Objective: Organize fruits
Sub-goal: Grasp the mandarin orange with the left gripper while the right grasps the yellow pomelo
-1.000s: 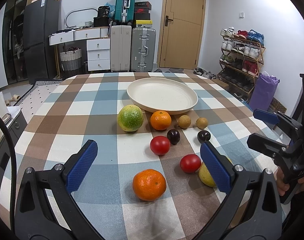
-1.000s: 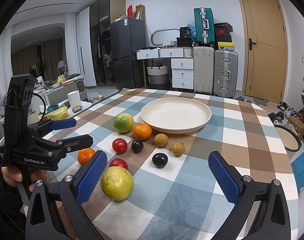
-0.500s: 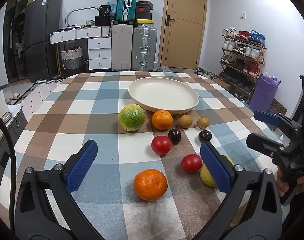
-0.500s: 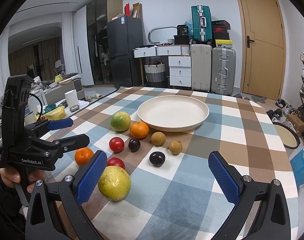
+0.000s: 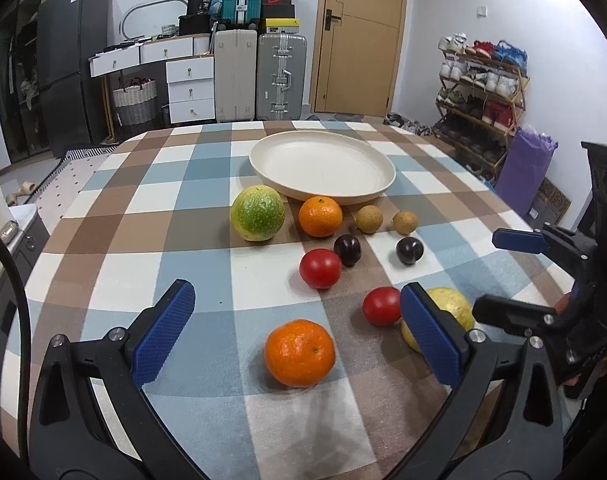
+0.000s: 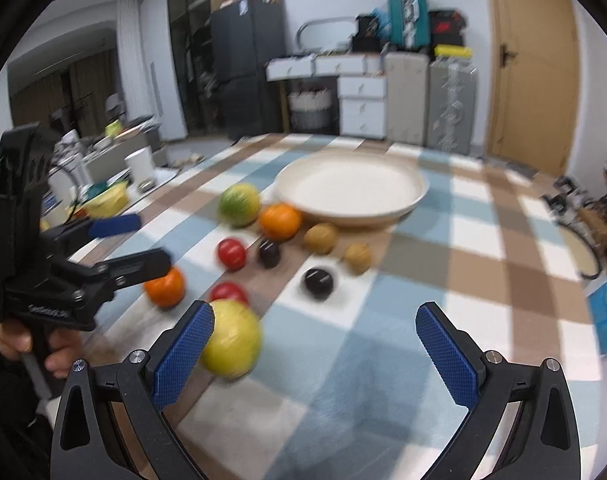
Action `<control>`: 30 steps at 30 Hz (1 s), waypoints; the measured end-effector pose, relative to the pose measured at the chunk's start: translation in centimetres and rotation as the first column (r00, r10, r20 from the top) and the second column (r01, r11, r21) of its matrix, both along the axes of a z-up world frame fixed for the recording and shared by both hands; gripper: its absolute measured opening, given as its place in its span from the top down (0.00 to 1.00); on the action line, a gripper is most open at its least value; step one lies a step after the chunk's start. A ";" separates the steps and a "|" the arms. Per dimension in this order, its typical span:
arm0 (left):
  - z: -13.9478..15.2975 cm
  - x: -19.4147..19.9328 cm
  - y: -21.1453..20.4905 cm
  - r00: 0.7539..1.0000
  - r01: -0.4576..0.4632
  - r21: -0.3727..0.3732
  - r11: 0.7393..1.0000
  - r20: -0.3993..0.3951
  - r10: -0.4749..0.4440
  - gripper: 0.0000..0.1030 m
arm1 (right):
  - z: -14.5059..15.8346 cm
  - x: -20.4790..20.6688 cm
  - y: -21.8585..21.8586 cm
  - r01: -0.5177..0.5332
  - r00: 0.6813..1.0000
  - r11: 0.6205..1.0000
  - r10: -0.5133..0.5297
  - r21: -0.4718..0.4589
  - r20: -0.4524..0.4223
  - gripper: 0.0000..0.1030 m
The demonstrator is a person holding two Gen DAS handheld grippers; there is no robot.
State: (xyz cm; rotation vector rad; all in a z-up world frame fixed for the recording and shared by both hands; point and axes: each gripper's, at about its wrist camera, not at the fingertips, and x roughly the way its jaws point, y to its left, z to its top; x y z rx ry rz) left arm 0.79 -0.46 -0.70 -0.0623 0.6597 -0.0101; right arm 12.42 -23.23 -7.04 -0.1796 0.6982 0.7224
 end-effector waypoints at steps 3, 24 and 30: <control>-0.3 0.3 0.2 1.000 -0.001 0.024 1.000 -0.023 0.002 0.01 | -0.6 -0.3 0.9 -0.032 0.999 0.999 0.031 -0.024 -0.030 0.00; -2.5 1.0 0.1 0.970 0.099 0.090 0.991 -0.232 -0.076 0.03 | -2.6 -1.2 4.1 -0.141 0.976 0.988 0.129 -0.058 -0.175 0.23; -2.9 1.0 0.2 0.963 0.118 0.064 0.991 -0.249 -0.099 0.24 | -2.6 -0.9 4.4 -0.141 0.975 0.989 0.130 -0.047 -0.177 0.31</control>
